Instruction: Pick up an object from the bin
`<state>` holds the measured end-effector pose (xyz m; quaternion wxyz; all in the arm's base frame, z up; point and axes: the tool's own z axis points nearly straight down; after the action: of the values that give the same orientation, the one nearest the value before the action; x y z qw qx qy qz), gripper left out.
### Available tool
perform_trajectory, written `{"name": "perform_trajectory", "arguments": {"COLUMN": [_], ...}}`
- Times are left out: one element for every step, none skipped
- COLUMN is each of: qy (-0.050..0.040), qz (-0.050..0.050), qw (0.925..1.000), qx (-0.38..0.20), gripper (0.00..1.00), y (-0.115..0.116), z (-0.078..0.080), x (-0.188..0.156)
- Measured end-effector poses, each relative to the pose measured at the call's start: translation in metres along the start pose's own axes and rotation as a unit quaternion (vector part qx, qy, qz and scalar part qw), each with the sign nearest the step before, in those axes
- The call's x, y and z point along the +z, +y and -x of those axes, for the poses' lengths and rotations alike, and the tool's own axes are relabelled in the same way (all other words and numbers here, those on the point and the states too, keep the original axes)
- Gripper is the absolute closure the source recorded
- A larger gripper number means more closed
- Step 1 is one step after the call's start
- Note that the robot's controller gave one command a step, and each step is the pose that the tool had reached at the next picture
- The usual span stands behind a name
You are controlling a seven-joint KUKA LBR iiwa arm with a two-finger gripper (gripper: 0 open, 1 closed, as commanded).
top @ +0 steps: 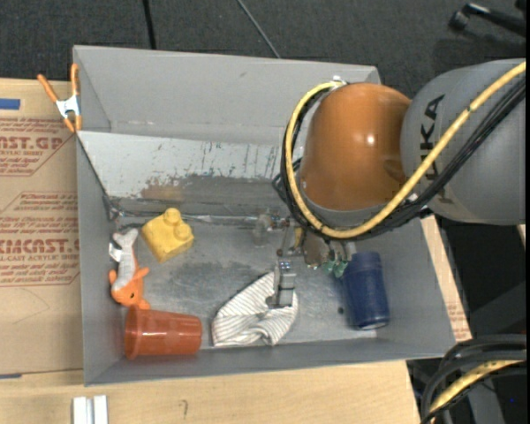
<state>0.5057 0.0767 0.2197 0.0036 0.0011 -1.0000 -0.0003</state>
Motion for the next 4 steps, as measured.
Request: {"name": "perform_trajectory", "arguments": {"qy": [-0.0041,-0.0074,-0.0030,-0.0036], "qz": [0.000,0.000,-0.001,-0.001], "qw": [1.0000,0.9995,0.9940,0.9824], "qx": [0.000,-0.030,-0.109,-0.187], "gripper": [0.00,0.00,0.00,0.00], "y": [0.000,-0.010,-0.025,-0.029], "z": [0.002,-0.006,-0.020,-0.014], "x": [-0.004,0.036,0.072,0.094]}}
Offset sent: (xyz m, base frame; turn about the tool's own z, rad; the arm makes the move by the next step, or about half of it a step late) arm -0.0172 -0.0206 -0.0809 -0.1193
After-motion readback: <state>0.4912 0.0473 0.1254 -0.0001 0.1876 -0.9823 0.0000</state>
